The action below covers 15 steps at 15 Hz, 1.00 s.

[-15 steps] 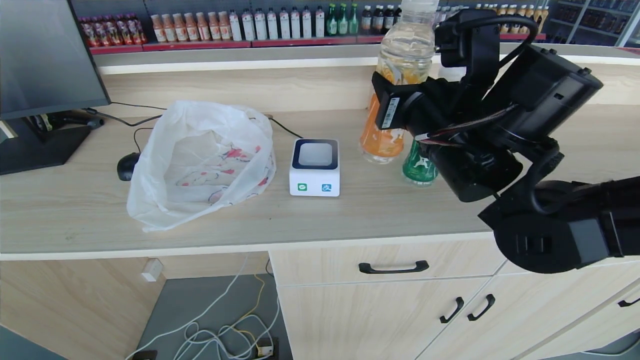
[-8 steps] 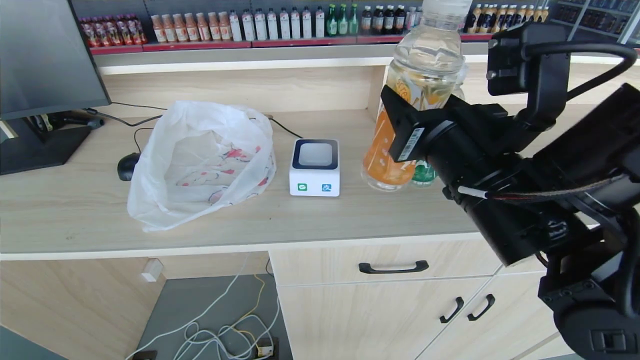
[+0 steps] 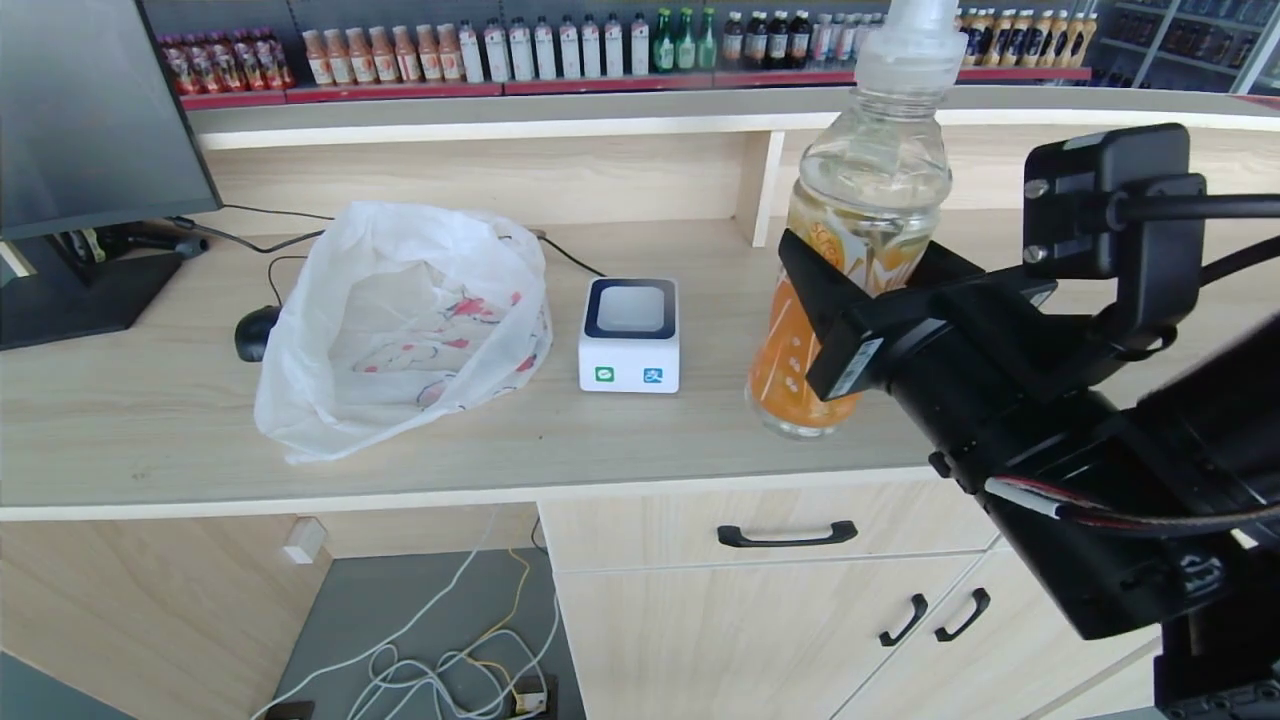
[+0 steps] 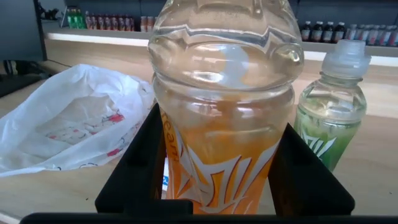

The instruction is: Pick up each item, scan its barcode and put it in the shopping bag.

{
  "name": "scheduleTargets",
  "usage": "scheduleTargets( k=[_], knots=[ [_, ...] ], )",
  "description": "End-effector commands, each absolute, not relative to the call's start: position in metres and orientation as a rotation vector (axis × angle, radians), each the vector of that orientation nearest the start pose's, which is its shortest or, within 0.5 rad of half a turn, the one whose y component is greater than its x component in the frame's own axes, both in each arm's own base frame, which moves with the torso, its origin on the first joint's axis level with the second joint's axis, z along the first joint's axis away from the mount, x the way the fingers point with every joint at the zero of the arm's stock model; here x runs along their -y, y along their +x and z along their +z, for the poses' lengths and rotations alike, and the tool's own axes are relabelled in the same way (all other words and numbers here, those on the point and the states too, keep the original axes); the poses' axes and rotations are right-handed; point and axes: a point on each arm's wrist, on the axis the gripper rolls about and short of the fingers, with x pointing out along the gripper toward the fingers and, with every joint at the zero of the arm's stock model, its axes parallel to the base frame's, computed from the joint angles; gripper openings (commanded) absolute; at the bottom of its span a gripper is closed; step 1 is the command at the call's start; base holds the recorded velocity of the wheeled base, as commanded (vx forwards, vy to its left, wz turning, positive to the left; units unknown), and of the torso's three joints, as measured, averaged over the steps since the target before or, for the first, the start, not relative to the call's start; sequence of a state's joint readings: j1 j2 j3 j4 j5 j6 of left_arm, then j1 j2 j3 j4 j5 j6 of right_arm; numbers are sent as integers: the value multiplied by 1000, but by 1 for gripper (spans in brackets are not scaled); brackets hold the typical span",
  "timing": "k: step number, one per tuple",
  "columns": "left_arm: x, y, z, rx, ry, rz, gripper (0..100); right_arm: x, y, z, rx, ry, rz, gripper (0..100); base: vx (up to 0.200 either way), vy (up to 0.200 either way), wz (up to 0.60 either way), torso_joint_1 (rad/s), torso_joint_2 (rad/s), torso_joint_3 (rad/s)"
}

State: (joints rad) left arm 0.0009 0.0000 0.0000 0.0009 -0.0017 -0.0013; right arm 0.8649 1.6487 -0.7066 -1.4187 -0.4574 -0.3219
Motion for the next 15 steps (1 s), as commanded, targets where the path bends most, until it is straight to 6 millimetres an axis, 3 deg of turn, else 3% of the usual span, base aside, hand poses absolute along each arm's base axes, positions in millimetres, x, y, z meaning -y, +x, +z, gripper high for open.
scheduleTargets(
  k=[1, 6, 15],
  knots=[
    [0, -23, 75, 0, -2, 0, 100, -201, 177, 244, 433, -43, 352, 0, 0, 0, 0, 0, 0, 0],
    [0, -23, 75, -2, -2, 0, 100, -203, 161, 227, 420, -82, 398, 0, 0, 0, 0, 0, 0, 0],
    [0, -23, 75, -2, -2, 0, 100, -203, 151, 226, 442, -141, 414, 0, 0, 0, 0, 0, 0, 0]
  ],
)
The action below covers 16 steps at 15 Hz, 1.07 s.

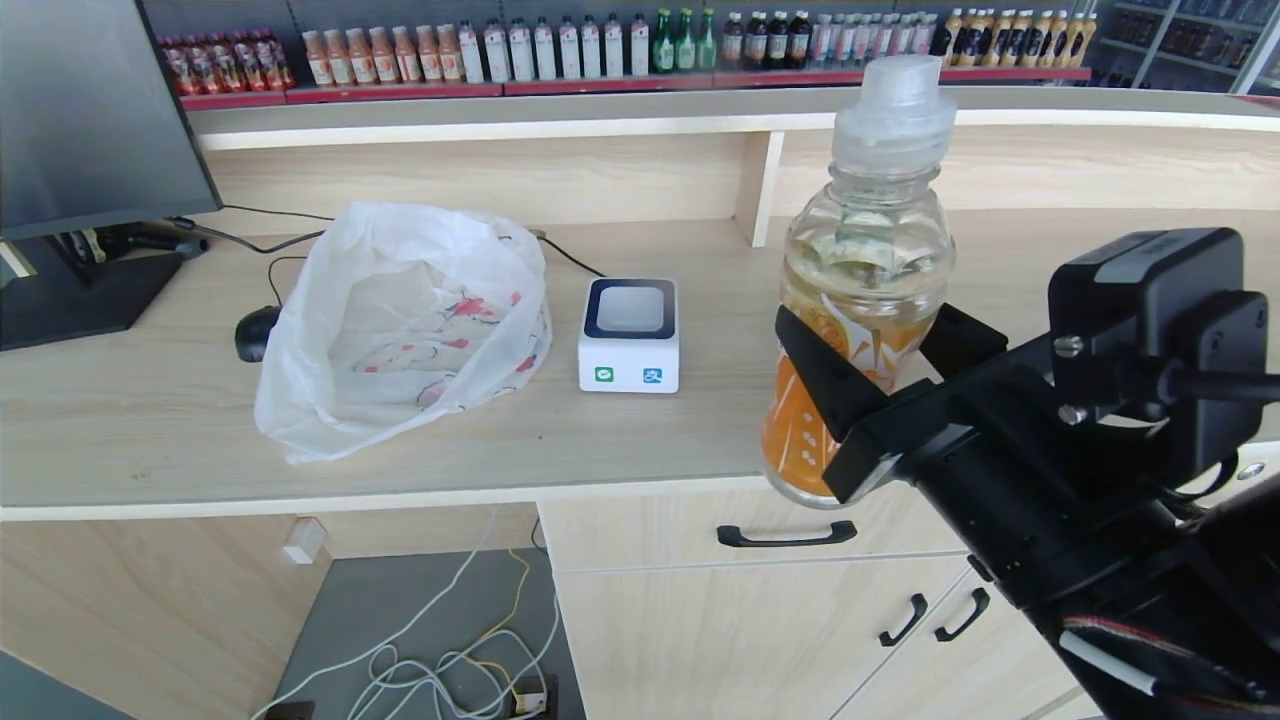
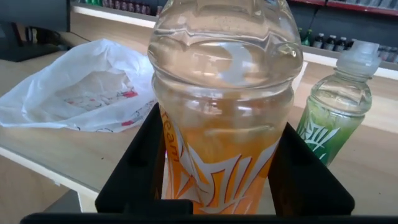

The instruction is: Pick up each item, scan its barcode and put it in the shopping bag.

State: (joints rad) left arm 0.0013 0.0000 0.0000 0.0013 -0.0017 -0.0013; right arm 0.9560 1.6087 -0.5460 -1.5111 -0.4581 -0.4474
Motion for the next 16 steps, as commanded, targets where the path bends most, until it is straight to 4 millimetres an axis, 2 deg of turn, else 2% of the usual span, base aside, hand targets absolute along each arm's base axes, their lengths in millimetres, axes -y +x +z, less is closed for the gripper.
scheduleTargets(
  k=[1, 5, 9, 11, 16],
  knots=[
    [0, -23, 75, -2, -2, 0, 100, -207, 145, 224, 442, -165, 439, 0, 0, 0, 0, 0, 0, 0],
    [0, -23, 75, 0, -2, 0, 100, -213, 127, 207, 437, -325, 509, 0, 0, 0, 0, 0, 0, 0],
    [0, -23, 75, -2, -2, 0, 100, -225, 114, 200, 463, -426, 570, 0, 0, 0, 0, 0, 0, 0],
    [0, -23, 75, -2, -3, -2, 100, -228, 114, 201, 502, -472, 595, 0, 0, 0, 0, 0, 0, 0],
    [0, -23, 75, 0, -2, 0, 100, -238, 95, 199, 650, -661, 692, 0, 0, 0, 0, 0, 0, 0]
  ],
)
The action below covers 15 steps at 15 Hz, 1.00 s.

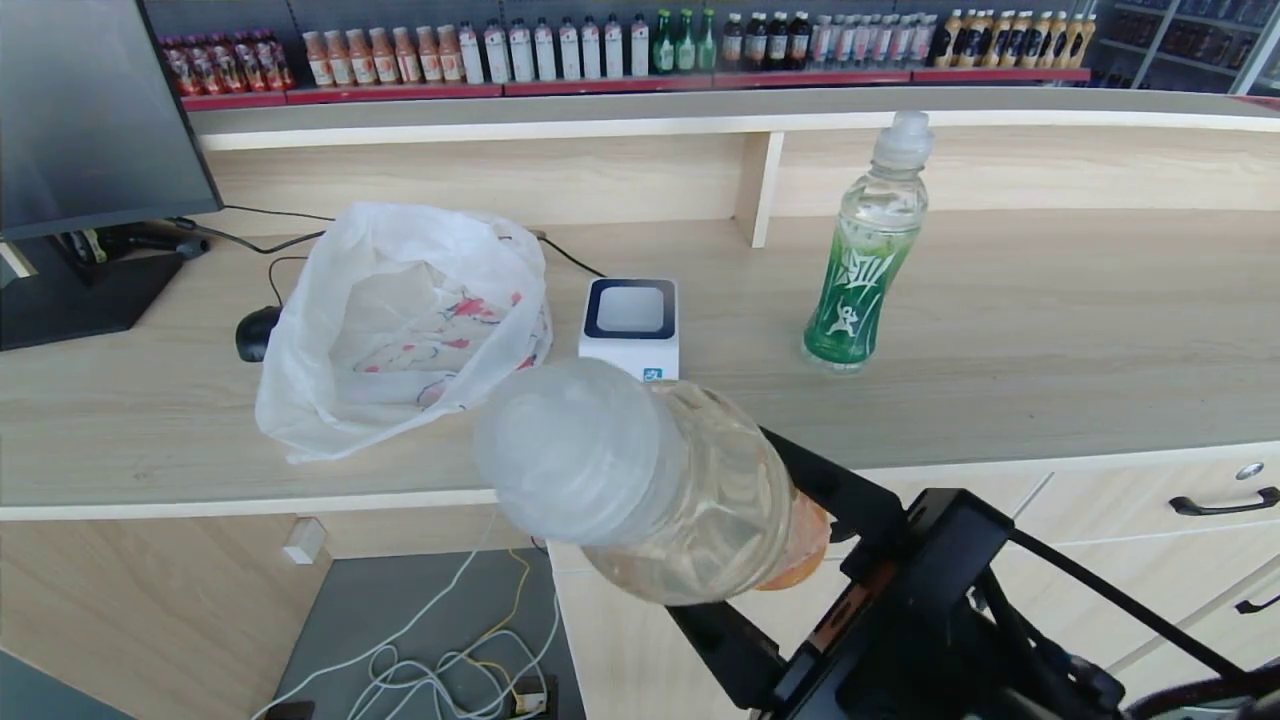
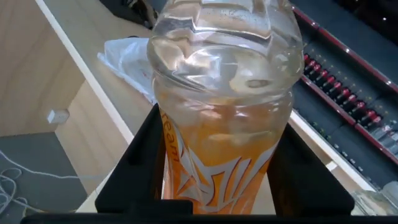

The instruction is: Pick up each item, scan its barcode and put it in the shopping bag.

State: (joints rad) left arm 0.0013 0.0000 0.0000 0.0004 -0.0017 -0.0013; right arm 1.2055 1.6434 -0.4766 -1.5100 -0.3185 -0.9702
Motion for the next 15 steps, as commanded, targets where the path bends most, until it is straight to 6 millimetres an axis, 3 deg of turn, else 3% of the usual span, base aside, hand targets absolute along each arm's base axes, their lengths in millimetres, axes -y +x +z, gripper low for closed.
scheduleTargets(
  k=[1, 6, 15],
  knots=[
    [0, -23, 75, -2, -2, 0, 100, -237, 93, 201, 696, -740, 676, 0, 0, 0, 0, 0, 0, 0],
    [0, -23, 75, -2, -2, 0, 100, -238, 76, 211, 898, -896, 686, 0, 0, 0, 0, 0, 0, 0],
    [0, -23, 75, -2, -2, 0, 100, -239, 73, 210, 1065, -1186, 573, 0, 0, 0, 0, 0, 0, 0]
  ],
)
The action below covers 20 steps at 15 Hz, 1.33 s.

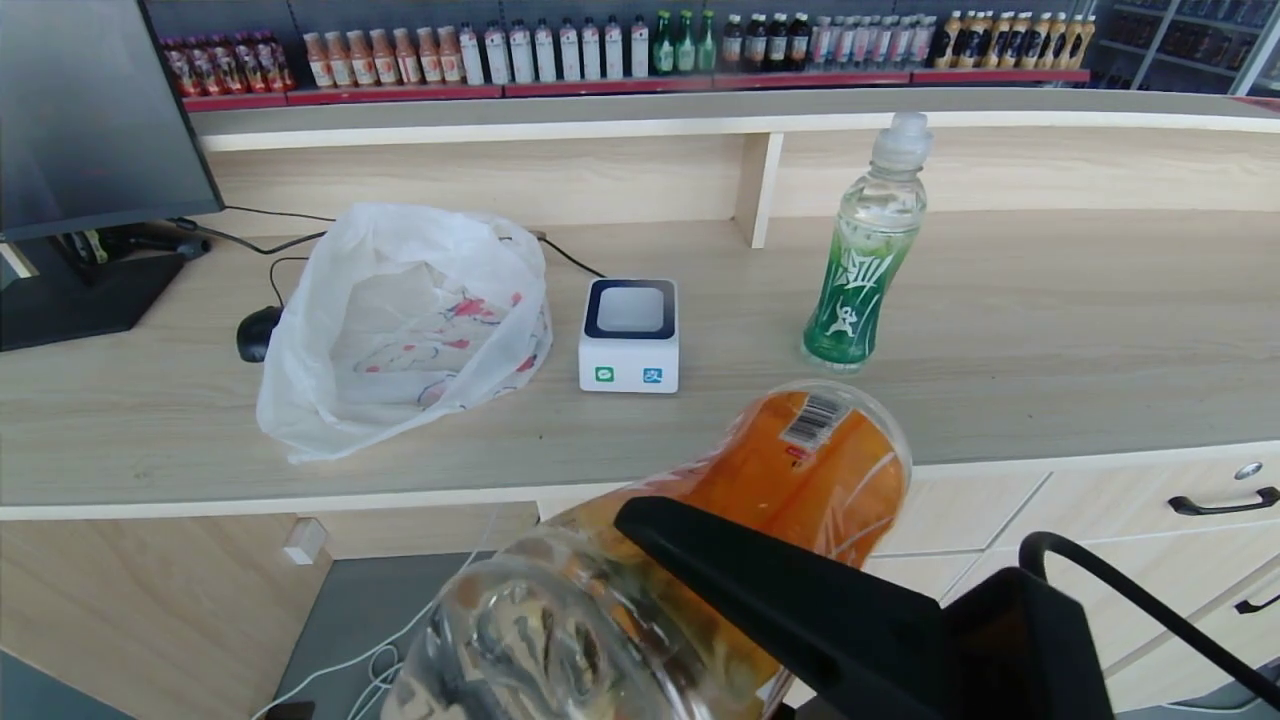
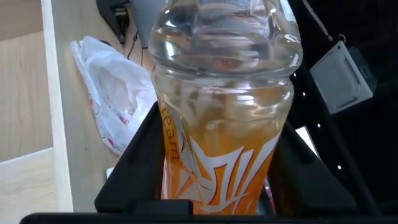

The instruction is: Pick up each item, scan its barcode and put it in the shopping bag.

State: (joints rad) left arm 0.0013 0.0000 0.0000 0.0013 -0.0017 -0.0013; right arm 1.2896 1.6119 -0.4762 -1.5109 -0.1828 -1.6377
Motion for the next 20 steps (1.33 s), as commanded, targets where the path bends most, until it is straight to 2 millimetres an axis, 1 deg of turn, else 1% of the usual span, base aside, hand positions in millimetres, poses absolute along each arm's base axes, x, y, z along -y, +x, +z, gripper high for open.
scheduleTargets(
  k=[1, 5, 7, 11, 16, 20],
  knots=[
    [0, -23, 75, -2, -2, 0, 100, -240, 73, 210, 1081, -1216, 555, 0, 0, 0, 0, 0, 0, 0],
    [0, -23, 75, -2, -2, 0, 100, -241, 63, 205, 1113, -1246, 579, 0, 0, 0, 0, 0, 0, 0],
    [0, -23, 75, 0, -2, 0, 100, -238, 59, 209, 1177, -1300, 507, 0, 0, 0, 0, 0, 0, 0],
    [0, -23, 75, 0, -2, 0, 100, -235, 59, 205, 1182, -1318, 502, 0, 0, 0, 0, 0, 0, 0],
    [0, -23, 75, 0, -2, 0, 100, -240, 57, 203, 1188, -1319, 515, 0, 0, 0, 0, 0, 0, 0],
    [0, -23, 75, -2, -2, 0, 100, -239, 57, 202, 1188, -1324, 520, 0, 0, 0, 0, 0, 0, 0]
  ],
)
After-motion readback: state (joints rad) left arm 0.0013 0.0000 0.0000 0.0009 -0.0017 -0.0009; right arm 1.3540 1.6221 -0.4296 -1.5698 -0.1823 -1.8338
